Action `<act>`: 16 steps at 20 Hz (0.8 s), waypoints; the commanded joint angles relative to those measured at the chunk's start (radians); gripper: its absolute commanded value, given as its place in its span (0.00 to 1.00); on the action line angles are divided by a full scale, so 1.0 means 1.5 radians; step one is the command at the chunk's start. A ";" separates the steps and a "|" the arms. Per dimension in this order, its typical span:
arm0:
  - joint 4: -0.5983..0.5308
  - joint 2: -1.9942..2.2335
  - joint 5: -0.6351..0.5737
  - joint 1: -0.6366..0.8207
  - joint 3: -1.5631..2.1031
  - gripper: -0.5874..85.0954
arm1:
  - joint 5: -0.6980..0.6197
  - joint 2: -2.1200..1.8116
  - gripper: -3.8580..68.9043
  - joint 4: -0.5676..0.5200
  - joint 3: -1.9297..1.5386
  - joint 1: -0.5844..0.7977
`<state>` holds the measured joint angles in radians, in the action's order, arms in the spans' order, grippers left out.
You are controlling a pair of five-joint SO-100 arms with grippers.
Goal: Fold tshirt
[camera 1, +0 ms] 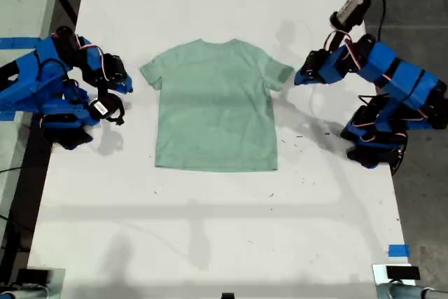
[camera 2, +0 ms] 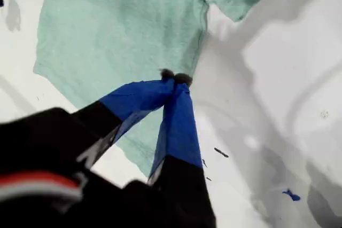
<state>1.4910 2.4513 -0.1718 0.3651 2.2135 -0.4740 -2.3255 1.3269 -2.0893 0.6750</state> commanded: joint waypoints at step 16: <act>0.082 -0.336 -0.135 0.187 -0.409 0.01 | -0.289 0.358 0.13 0.093 0.458 0.184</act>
<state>1.6091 1.9482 -0.3636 0.6320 1.6613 -0.8606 -1.7902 1.4634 -1.4818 0.9281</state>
